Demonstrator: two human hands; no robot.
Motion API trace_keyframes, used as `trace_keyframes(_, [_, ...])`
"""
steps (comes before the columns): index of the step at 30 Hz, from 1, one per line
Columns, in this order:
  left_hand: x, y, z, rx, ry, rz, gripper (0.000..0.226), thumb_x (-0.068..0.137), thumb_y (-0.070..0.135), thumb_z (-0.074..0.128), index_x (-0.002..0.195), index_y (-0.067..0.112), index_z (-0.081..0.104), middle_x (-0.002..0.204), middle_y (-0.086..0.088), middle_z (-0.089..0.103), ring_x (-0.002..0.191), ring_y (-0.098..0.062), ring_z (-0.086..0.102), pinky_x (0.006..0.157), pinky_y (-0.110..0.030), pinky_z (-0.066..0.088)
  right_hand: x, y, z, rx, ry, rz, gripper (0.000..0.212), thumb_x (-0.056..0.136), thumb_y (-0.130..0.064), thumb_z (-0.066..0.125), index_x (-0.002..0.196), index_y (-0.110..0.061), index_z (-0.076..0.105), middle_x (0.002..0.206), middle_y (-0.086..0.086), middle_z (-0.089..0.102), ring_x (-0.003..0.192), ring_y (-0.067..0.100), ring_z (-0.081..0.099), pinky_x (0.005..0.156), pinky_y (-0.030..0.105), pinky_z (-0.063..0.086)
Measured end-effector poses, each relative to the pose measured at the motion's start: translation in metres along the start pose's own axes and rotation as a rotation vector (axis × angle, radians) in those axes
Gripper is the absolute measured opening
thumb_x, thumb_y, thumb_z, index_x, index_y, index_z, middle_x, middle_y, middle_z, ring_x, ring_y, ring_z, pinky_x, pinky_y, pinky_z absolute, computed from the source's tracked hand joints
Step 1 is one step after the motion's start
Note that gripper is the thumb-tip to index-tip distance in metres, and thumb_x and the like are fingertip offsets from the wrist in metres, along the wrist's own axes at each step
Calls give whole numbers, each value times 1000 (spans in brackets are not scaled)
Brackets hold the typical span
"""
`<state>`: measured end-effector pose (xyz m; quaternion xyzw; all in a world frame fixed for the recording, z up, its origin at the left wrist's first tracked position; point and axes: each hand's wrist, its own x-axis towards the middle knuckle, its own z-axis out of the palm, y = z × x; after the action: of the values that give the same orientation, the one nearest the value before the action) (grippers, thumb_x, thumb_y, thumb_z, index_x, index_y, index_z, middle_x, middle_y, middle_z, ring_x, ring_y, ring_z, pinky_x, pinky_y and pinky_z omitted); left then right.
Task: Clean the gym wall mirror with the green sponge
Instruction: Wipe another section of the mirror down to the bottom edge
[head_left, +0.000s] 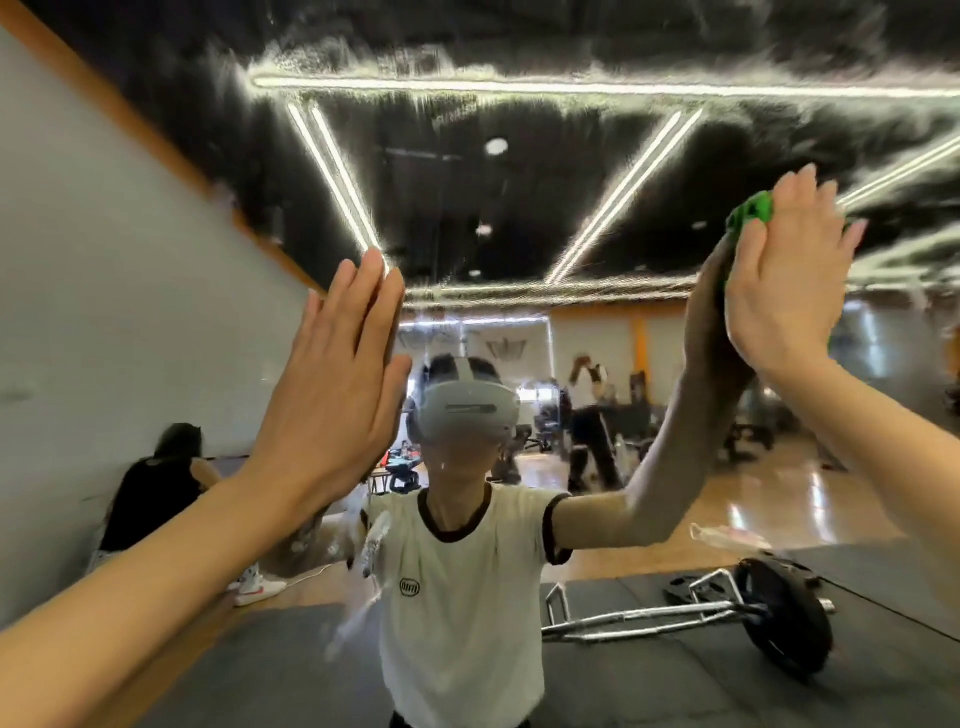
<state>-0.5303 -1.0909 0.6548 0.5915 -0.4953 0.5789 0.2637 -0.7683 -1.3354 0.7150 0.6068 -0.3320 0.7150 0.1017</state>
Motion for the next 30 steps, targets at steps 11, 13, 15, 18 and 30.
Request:
trace_keyframes(11, [-1, 1, 0, -22, 3, -7, 63, 106, 36, 24, 163, 11, 10, 171, -4, 1, 156, -17, -7, 121, -22, -15, -4, -61, 5, 51, -173, -814, 60, 101, -30, 28, 154, -3, 31, 162, 18, 29, 150, 33, 24, 123, 44, 11])
trace_keyframes(13, [-1, 1, 0, -26, 0, -1, 64, 106, 35, 25, 163, 11, 9, 171, -3, -1, 157, -18, -8, 121, -23, -16, 5, 0, 0, 44, -103, -523, 59, 98, -24, 32, 151, 2, 32, 158, 25, 32, 145, 41, 29, 119, 48, 16])
trace_keyframes(15, [-1, 0, 1, -25, 4, 2, 64, 106, 35, 26, 163, 11, 8, 171, -3, -2, 157, -18, -8, 121, -24, -16, 3, 24, -2, -6, -23, -196, 62, 99, -25, 26, 153, 5, 26, 161, 27, 23, 148, 44, 21, 120, 54, 12])
trace_keyframes(18, [-1, -1, 1, -28, 2, 0, 63, 107, 32, 28, 163, 11, 8, 171, -4, -2, 157, -19, -8, 122, -26, -15, -20, -41, 5, 35, -20, -63, 64, 100, -29, 20, 158, -2, 20, 167, 17, 14, 154, 36, 10, 124, 54, 1])
trace_keyframes(30, [-2, -4, 4, -53, 23, 7, 60, 109, 32, 26, 162, 12, 7, 171, -5, 0, 155, -15, -10, 123, -27, -14, -45, 12, 0, 60, -70, -325, 59, 102, -28, 25, 151, 4, 33, 158, 28, 29, 148, 43, 23, 121, 61, 11])
